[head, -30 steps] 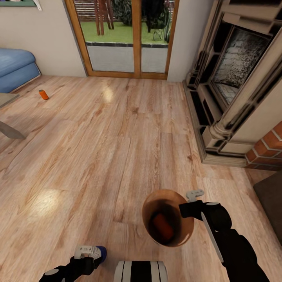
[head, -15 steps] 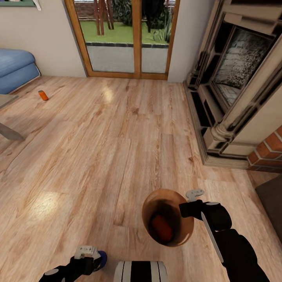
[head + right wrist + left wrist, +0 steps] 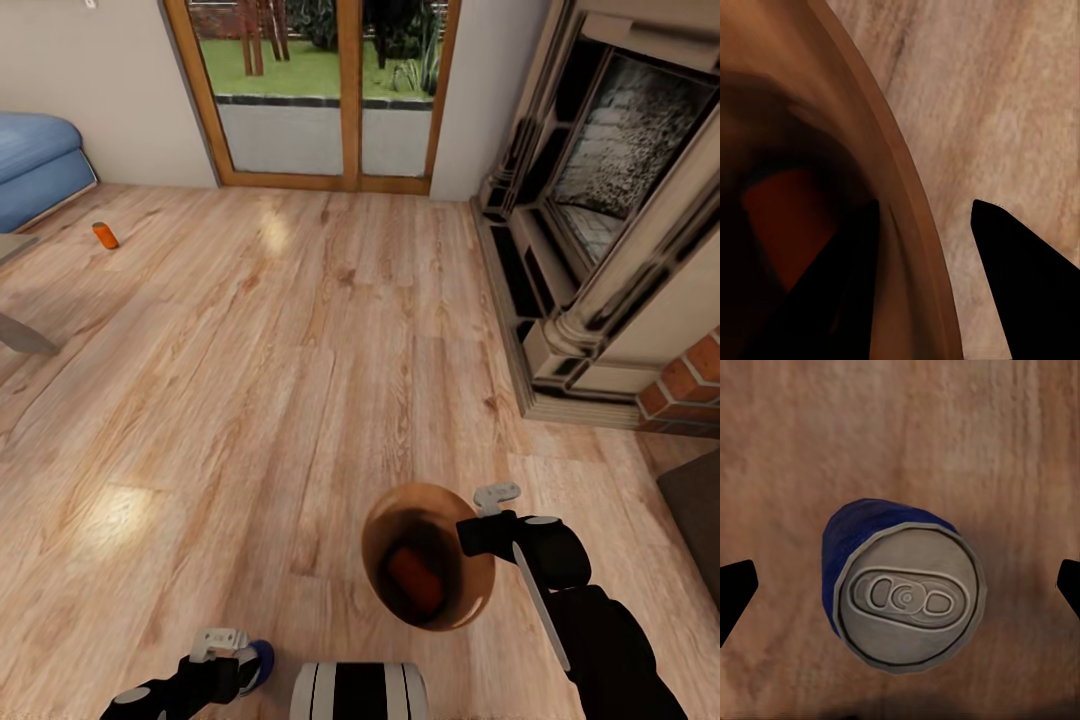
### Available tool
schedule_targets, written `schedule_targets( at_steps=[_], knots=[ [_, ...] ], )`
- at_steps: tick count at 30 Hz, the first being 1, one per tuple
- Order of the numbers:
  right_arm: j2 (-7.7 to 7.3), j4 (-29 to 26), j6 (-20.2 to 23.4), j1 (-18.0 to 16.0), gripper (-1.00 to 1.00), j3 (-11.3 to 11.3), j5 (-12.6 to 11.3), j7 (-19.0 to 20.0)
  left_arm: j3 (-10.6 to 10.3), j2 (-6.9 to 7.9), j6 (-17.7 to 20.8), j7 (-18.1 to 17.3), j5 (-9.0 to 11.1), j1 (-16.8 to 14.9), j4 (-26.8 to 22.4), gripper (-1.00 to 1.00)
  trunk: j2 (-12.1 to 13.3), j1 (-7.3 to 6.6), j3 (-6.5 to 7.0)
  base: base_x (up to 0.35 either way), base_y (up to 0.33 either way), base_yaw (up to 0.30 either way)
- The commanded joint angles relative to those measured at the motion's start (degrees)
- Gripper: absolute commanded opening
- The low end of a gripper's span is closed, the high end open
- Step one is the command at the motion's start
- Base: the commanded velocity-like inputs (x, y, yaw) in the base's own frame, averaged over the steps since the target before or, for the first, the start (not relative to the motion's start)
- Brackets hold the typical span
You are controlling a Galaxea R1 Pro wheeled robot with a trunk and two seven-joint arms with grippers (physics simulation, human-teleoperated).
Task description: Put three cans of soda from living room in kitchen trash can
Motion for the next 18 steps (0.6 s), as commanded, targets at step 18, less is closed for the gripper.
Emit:
schedule_targets(
  at_steps=[18],
  knots=[
    [0.15, -0.6, 0.1, 0.0, -1.0, 0.0, -1.3, 0.0, -0.1, 0.06, -0.1, -0.4, 0.0, 0.0, -0.3, 1.0, -0.1, 0.2, -1.77, 0.005, -0.002, 0.0]
  ],
)
